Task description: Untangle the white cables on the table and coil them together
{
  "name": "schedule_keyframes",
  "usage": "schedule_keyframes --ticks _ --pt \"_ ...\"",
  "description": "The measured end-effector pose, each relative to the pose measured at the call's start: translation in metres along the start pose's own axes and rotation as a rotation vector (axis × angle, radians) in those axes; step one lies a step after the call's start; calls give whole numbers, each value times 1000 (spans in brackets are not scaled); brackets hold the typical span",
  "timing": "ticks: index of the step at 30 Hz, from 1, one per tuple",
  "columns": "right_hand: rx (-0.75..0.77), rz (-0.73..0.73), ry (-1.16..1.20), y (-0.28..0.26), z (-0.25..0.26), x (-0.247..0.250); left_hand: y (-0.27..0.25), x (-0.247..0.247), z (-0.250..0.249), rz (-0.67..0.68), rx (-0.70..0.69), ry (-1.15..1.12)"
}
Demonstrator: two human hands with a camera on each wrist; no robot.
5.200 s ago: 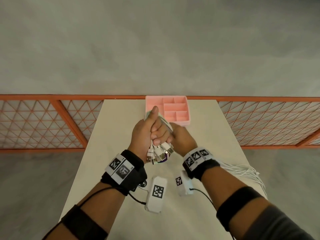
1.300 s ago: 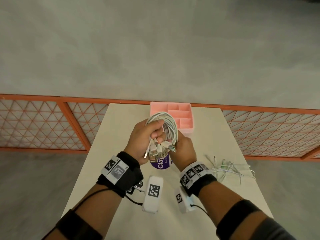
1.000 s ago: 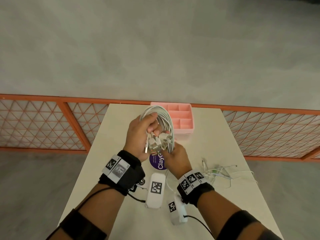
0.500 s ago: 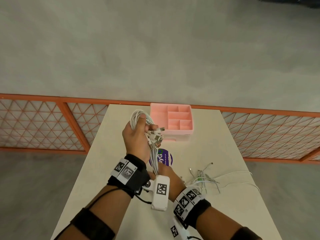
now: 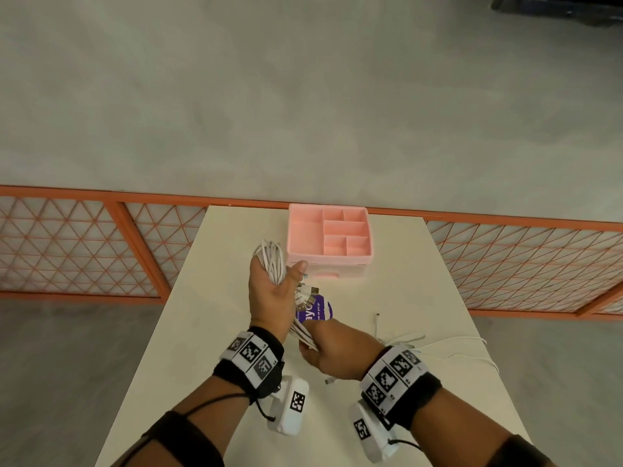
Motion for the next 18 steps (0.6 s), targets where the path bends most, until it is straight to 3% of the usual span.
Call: schedule_keyframes --ticks 7,14,18 --pt "19 48 74 -10 18 25 0 -11 -9 200 -183 168" --pt "19 9 -172 -26 24 61 3 -14 -6 435 -296 376" --pt "23 -56 -167 -30 27 93 -7 -13 -10 543 -330 382"
Point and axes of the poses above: each hand's wrist, its own y-axis towards the middle knuckle, its own x-axis out of the back of the hand, z = x × y, the point moved 5 cm from there along y, towards the middle knuckle, and after that the axes turned 5 degrees about -x, right-handed, at the moved point
